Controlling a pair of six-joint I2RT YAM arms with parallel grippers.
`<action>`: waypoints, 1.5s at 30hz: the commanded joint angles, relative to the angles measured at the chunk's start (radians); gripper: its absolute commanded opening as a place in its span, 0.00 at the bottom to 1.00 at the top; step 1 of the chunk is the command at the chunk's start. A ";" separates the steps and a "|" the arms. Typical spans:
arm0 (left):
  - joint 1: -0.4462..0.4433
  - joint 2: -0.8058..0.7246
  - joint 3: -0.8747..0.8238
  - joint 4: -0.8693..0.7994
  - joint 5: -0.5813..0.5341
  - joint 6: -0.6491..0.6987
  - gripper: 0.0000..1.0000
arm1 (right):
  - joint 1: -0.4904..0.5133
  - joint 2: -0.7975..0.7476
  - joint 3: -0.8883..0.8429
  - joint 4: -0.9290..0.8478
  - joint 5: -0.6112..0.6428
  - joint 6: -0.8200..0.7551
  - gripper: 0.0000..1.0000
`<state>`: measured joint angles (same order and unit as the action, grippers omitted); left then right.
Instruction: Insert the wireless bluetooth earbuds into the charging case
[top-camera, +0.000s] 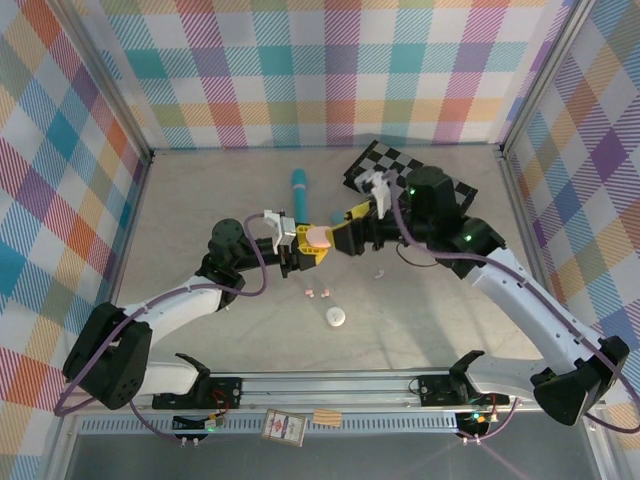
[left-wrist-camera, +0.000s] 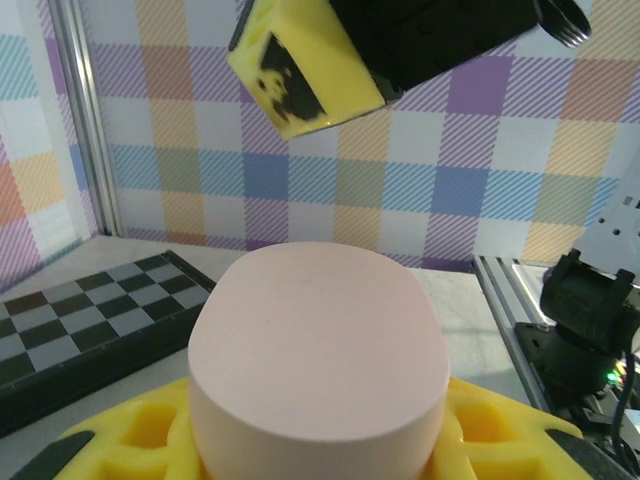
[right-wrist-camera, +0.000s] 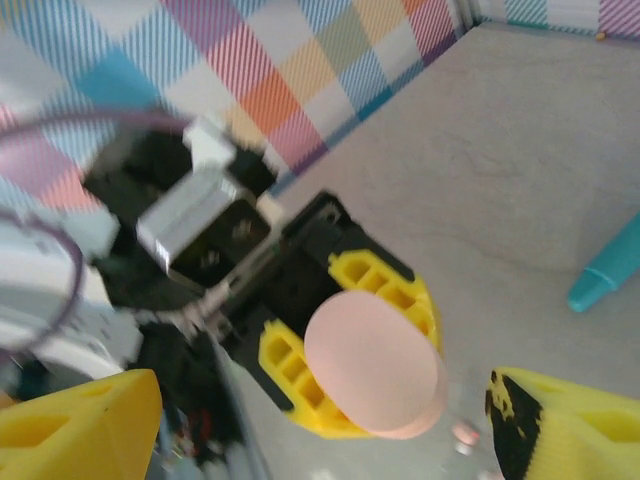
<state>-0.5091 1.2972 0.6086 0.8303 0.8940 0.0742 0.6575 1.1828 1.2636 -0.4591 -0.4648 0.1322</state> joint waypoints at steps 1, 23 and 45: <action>-0.010 -0.038 -0.009 -0.063 0.055 0.024 0.34 | 0.043 -0.009 -0.002 -0.088 0.113 -0.303 0.84; -0.023 -0.071 0.023 -0.149 0.085 0.057 0.34 | 0.073 0.098 -0.012 -0.049 0.062 -0.371 0.86; -0.023 -0.083 0.010 -0.176 0.096 0.098 0.35 | 0.079 0.054 -0.032 0.037 0.277 -0.320 0.85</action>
<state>-0.5224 1.2434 0.6071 0.6422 0.9493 0.1440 0.7410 1.2560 1.2354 -0.4660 -0.2546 -0.2096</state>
